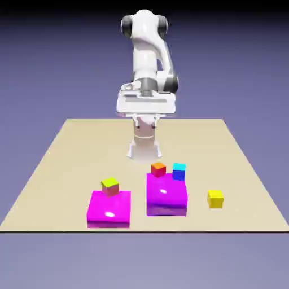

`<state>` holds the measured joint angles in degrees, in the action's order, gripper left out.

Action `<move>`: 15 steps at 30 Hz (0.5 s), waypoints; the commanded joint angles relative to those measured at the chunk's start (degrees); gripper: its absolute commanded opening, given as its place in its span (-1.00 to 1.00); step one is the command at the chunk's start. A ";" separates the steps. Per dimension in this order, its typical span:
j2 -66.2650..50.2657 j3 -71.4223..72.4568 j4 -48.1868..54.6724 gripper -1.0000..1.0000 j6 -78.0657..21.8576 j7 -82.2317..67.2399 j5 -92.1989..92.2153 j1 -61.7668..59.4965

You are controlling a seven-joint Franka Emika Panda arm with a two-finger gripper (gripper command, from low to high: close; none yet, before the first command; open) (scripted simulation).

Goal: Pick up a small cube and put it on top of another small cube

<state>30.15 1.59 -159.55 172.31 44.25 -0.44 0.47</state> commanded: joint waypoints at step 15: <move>-31.15 19.80 18.02 0.00 -21.16 22.29 -5.42 -2.74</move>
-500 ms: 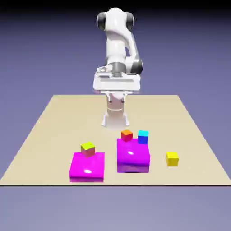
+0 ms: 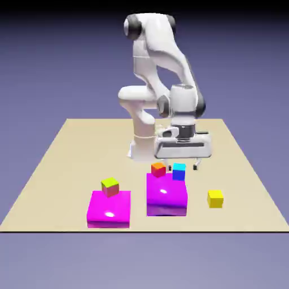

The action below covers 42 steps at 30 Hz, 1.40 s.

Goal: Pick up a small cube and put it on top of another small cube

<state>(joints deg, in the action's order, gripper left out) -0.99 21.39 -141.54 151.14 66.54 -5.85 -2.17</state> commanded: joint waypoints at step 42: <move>0.81 -12.56 1.83 -1.00 -29.33 19.58 21.35 -18.43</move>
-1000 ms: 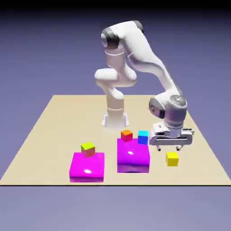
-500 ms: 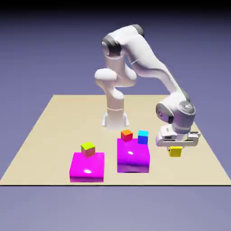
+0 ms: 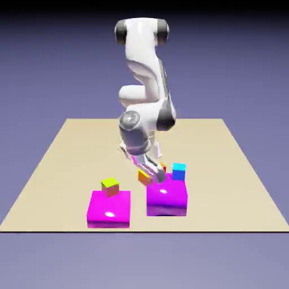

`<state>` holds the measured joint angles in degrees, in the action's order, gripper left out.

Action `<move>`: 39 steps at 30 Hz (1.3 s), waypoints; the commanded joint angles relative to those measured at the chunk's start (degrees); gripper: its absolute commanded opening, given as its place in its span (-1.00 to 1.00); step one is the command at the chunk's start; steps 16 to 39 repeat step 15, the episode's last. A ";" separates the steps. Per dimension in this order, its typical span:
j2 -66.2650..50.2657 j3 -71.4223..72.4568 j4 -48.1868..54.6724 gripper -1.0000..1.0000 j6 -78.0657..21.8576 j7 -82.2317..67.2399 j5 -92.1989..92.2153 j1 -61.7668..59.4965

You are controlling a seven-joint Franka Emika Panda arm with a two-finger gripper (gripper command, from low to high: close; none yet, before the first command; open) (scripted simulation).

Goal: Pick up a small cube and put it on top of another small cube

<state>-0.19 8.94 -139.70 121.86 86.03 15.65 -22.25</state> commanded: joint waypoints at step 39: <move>-0.50 -1.61 -4.63 1.00 13.01 3.20 4.25 -8.56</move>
